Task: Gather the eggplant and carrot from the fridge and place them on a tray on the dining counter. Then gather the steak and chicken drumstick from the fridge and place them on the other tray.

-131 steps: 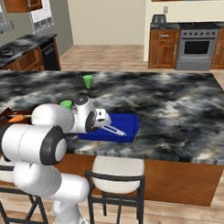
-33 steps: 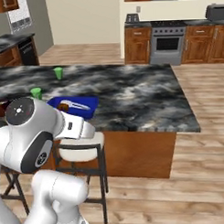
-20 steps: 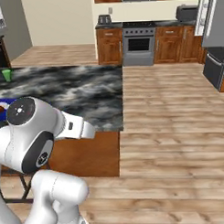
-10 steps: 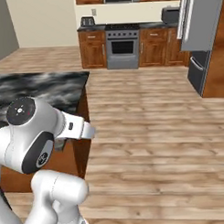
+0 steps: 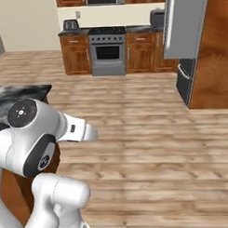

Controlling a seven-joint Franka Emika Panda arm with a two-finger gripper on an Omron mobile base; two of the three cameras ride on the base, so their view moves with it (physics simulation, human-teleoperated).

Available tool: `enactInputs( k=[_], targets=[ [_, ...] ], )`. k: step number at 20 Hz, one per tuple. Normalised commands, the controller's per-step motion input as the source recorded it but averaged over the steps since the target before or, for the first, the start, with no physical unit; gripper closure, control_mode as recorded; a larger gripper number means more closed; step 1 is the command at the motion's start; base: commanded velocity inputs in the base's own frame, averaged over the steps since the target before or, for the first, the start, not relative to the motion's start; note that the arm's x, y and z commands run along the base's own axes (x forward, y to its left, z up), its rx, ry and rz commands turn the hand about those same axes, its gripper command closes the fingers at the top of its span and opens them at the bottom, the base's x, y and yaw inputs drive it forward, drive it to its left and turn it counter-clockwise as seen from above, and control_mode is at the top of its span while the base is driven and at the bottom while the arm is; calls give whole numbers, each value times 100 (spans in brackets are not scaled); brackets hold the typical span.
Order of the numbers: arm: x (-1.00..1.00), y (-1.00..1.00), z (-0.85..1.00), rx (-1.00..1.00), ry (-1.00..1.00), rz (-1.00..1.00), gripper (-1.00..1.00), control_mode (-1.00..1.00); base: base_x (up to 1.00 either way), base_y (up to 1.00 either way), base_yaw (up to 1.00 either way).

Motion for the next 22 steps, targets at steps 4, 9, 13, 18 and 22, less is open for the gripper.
enactInputs(
  k=[4, 9, 13, 18, 22],
  targets=[
    [0, 0, 0, 0, 0, 0, -100, 100, 100, -46, 1],
    [0, 0, 0, 0, 0, 0, -100, 100, 100, -15, 1],
    [0, 0, 0, 0, 0, 0, -100, 100, 100, 5, 0],
    [0, 0, 0, 0, 0, 0, -100, 100, 100, 13, 0],
    [0, 0, 0, 0, 0, 0, -100, 100, 100, 13, 0]
  ],
)
